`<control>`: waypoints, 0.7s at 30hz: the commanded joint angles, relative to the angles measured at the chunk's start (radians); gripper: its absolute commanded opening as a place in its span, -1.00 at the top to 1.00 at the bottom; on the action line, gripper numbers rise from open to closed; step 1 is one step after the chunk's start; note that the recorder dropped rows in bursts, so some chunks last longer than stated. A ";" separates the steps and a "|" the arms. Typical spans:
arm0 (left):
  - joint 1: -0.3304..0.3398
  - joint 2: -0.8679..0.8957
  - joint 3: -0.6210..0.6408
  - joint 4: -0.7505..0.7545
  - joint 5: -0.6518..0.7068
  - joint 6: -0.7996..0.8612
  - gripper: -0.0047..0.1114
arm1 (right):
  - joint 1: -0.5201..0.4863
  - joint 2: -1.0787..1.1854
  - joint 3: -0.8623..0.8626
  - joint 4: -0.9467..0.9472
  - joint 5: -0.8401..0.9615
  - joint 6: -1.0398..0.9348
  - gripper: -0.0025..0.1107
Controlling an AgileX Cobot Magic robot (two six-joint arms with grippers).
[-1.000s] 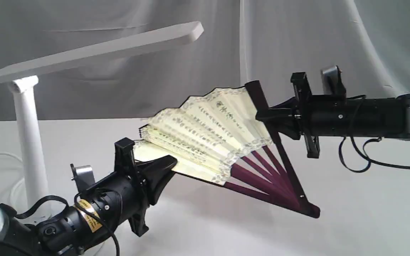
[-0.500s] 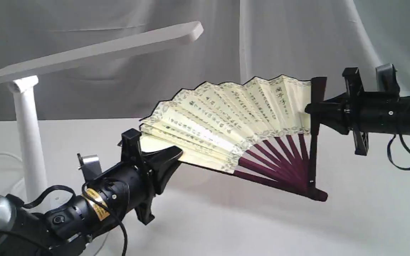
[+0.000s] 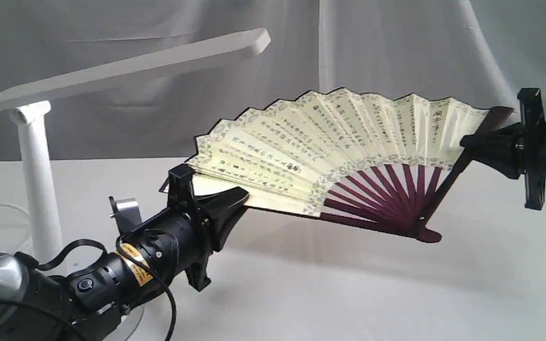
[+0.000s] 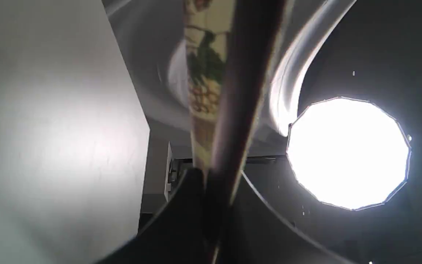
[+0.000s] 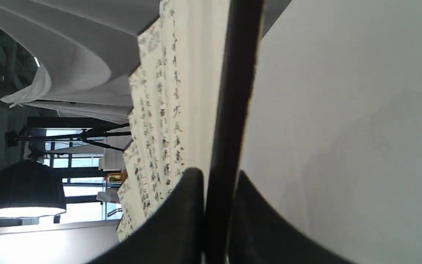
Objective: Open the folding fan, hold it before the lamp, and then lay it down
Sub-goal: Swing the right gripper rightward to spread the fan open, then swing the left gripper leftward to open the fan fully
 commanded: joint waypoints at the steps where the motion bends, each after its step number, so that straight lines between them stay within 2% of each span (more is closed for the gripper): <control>1: 0.007 -0.002 -0.010 -0.078 -0.037 -0.009 0.92 | -0.029 -0.012 -0.002 -0.073 -0.047 -0.056 0.96; 21: 0.007 -0.002 -0.010 -0.121 -0.037 -0.005 0.92 | -0.174 -0.012 -0.002 -0.125 -0.053 -0.021 0.96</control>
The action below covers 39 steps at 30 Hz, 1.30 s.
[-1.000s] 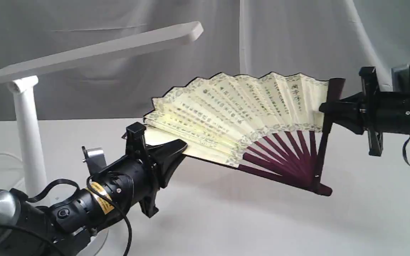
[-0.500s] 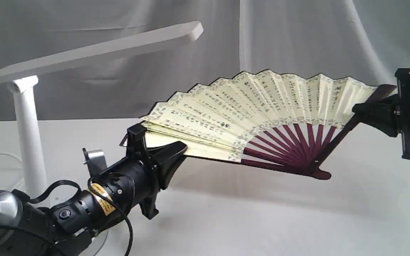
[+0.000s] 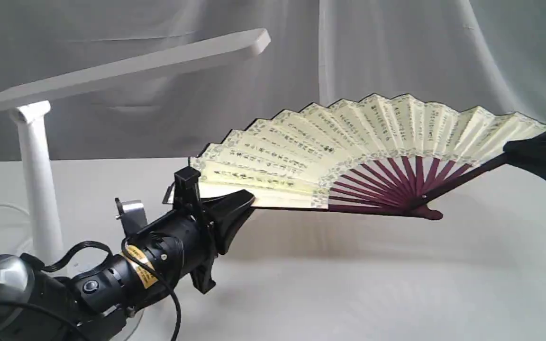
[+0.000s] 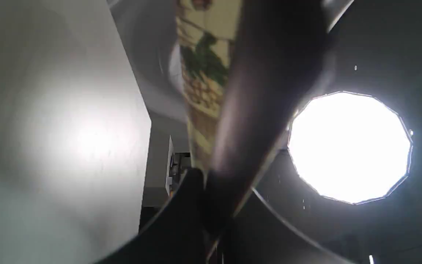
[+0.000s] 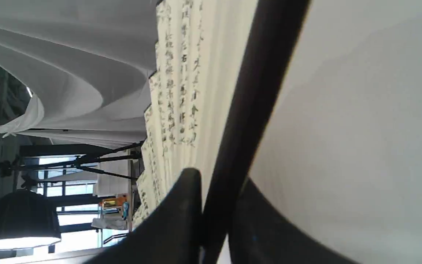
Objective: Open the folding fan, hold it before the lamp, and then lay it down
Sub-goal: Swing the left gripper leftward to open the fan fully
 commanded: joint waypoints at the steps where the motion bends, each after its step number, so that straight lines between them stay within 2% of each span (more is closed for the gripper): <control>1: 0.018 -0.010 -0.003 -0.125 -0.039 -0.005 0.92 | -0.055 -0.012 -0.002 -0.075 -0.082 -0.049 0.96; 14: 0.015 -0.023 0.000 -0.091 -0.039 0.018 0.92 | -0.057 -0.012 -0.002 -0.100 -0.031 -0.046 0.96; 19: -0.013 -0.047 0.015 -0.097 -0.039 0.029 0.92 | -0.057 -0.012 -0.002 -0.095 0.004 -0.046 0.96; 28: -0.034 -0.145 0.132 -0.140 -0.039 0.078 0.92 | -0.053 -0.012 -0.002 -0.085 0.070 -0.044 0.96; 39: -0.034 -0.283 0.232 -0.104 -0.039 0.125 0.92 | 0.084 -0.019 -0.002 -0.085 0.070 -0.029 0.96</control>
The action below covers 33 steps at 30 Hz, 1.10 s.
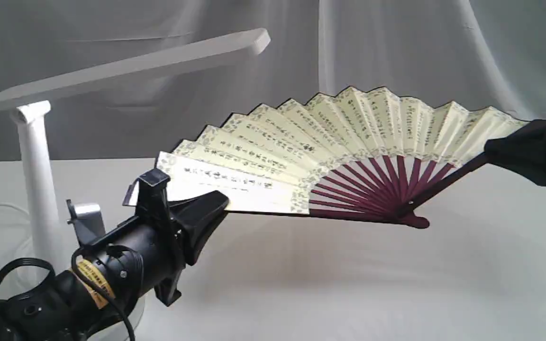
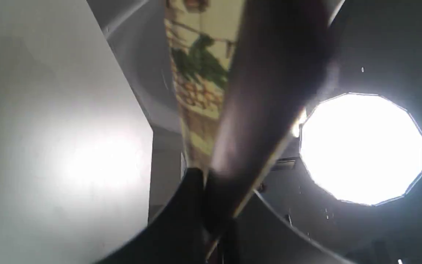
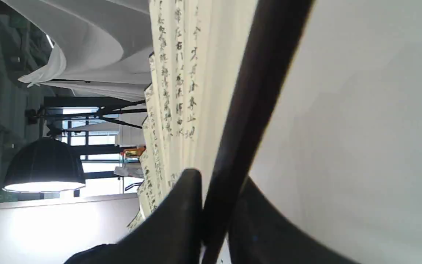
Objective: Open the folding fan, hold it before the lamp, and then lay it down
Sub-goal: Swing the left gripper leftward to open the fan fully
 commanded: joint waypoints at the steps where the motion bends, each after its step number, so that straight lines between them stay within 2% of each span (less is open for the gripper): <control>1: 0.005 -0.069 0.032 -0.023 -0.071 -0.002 0.92 | 0.031 -0.010 -0.002 -0.066 -0.042 -0.041 0.96; 11: 0.005 -0.215 0.155 -0.016 -0.071 0.002 0.92 | 0.088 -0.060 0.001 -0.074 -0.042 -0.029 0.96; 23: 0.005 -0.403 0.281 -0.016 -0.071 0.004 0.92 | 0.110 -0.132 0.187 0.013 -0.042 -0.074 0.96; 33: 0.005 -0.556 0.377 -0.018 -0.071 0.004 0.92 | 0.142 -0.251 0.208 0.018 -0.042 -0.064 0.96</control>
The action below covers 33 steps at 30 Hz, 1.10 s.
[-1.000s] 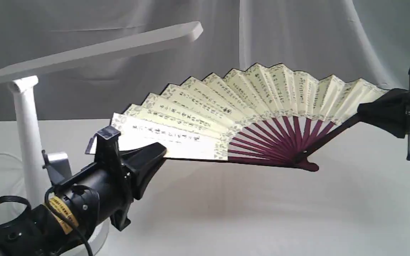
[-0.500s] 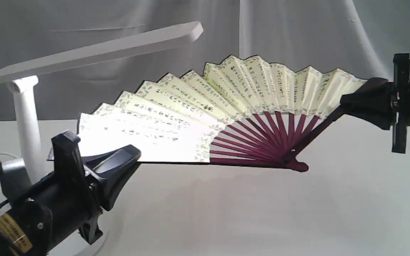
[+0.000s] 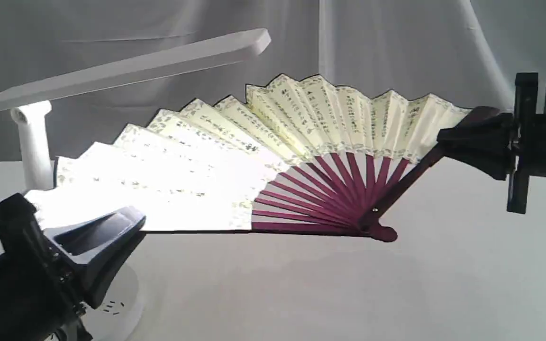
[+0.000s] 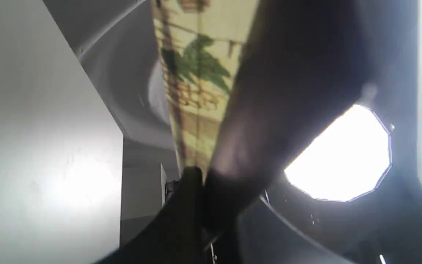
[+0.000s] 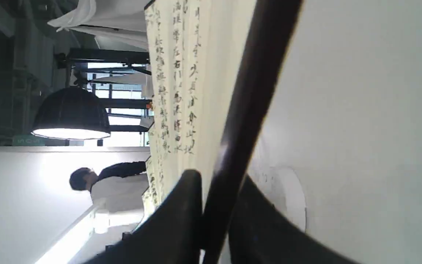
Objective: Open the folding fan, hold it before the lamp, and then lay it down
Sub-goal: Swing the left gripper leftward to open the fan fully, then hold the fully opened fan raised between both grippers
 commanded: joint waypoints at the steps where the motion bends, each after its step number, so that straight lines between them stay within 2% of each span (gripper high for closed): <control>1: -0.003 -0.062 0.028 -0.002 -0.128 -0.022 0.92 | 0.003 -0.045 0.007 -0.063 -0.057 -0.045 0.96; 7: -0.003 -0.130 0.088 -0.002 -0.128 -0.034 0.92 | 0.003 -0.109 0.007 -0.092 -0.057 -0.025 0.96; 15: -0.003 -0.213 0.098 -0.002 -0.128 -0.036 0.92 | 0.003 -0.170 0.007 -0.099 -0.057 0.000 0.96; 33: -0.003 -0.237 0.100 0.042 -0.128 -0.087 0.92 | 0.003 -0.256 0.007 -0.167 -0.057 0.035 0.96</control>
